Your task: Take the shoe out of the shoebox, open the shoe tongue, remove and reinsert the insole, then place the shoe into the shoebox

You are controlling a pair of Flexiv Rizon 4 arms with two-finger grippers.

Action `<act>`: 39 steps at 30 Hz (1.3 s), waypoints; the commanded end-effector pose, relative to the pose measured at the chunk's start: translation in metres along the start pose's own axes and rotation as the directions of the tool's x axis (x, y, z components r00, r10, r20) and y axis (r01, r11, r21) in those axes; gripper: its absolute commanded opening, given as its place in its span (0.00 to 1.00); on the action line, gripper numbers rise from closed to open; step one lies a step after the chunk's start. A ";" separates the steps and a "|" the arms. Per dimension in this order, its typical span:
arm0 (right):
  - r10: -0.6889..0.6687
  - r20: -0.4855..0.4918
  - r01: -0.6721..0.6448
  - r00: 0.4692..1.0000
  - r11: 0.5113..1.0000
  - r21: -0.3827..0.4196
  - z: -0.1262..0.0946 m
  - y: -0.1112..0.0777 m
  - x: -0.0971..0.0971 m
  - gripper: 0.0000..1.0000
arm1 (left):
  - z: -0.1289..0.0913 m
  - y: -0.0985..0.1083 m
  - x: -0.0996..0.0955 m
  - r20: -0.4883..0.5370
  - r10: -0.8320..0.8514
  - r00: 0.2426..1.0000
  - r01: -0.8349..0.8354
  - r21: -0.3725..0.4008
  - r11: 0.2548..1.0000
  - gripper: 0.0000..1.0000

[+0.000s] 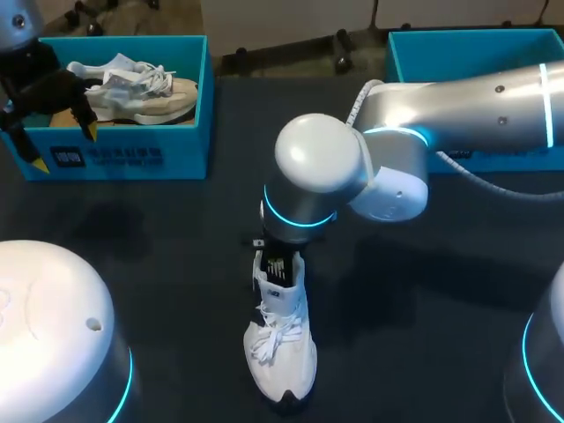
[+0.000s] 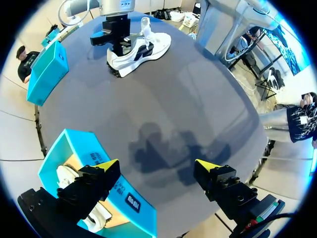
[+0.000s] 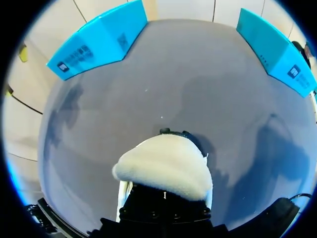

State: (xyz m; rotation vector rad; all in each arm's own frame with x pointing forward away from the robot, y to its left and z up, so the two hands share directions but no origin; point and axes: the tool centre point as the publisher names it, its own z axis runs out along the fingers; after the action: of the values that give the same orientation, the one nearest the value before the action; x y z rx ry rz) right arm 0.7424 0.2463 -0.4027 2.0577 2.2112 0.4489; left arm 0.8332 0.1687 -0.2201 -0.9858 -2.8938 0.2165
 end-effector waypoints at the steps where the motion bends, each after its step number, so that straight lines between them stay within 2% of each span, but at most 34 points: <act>1: 0.009 0.025 -0.009 1.000 1.000 0.007 -0.007 -0.007 0.005 0.00 | -0.001 0.000 0.000 -0.002 0.001 1.000 -0.001 -0.002 1.000 1.00; 6: 0.000 0.087 0.003 0.996 1.000 -0.031 -0.037 -0.010 0.013 0.00 | -0.001 0.000 0.000 -0.002 0.001 1.000 -0.001 -0.002 1.000 1.00; 9: -0.016 0.106 0.020 0.994 0.999 -0.045 -0.040 -0.009 0.015 0.00 | -0.001 0.000 0.000 -0.002 0.001 1.000 -0.001 -0.002 1.000 1.00; 12: -0.018 0.102 0.020 0.995 0.999 -0.025 -0.032 -0.006 0.011 0.00 | -0.001 0.000 0.000 -0.002 0.001 1.000 -0.001 -0.002 1.000 1.00; 17: -0.001 0.052 -0.002 0.999 0.998 0.064 -0.001 -0.009 0.002 0.00 | -0.001 0.000 0.000 -0.002 0.001 1.000 -0.001 -0.002 1.000 1.00; 23: 0.024 0.015 -0.025 1.000 0.995 0.100 0.012 -0.021 -0.002 0.00 | -0.001 0.000 0.000 -0.002 0.001 1.000 -0.001 -0.002 1.000 1.00; 31: 0.071 0.026 -0.074 0.997 0.988 0.134 0.009 -0.044 -0.002 0.00 | -0.001 0.000 0.000 -0.002 0.001 1.000 -0.001 -0.002 1.000 1.00; 39: 0.093 0.075 -0.104 0.993 0.982 0.157 -0.012 -0.061 0.000 0.00 | -0.001 0.000 0.000 -0.002 0.001 1.000 -0.001 -0.002 1.000 1.00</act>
State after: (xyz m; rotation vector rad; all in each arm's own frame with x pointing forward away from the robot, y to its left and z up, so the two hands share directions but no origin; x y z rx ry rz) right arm 0.6891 0.2400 -0.4052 2.2337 2.2071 0.2039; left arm 0.8331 0.1687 -0.2200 -0.9857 -2.8940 0.2162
